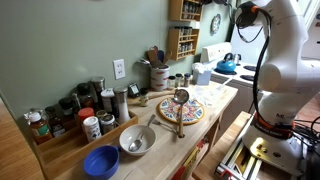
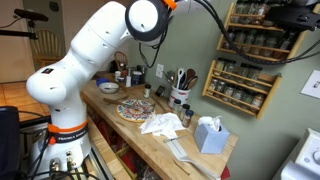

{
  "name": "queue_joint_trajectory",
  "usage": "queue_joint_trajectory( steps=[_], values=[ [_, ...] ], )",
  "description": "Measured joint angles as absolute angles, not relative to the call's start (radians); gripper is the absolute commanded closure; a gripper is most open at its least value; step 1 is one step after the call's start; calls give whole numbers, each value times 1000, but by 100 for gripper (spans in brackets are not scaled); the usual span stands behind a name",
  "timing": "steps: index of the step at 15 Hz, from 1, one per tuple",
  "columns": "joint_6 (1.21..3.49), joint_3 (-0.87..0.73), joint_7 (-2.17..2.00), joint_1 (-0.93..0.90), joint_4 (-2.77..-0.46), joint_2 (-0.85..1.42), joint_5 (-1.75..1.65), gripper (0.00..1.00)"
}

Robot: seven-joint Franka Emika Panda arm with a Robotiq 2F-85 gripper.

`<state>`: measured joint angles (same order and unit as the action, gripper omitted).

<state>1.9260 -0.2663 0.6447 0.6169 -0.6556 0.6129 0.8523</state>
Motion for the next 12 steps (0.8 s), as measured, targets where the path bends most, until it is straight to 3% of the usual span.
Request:
queue_joint_trajectory(
  steps=[12],
  values=[
    [1948, -242, 634, 602, -658, 631, 851, 95]
  ],
)
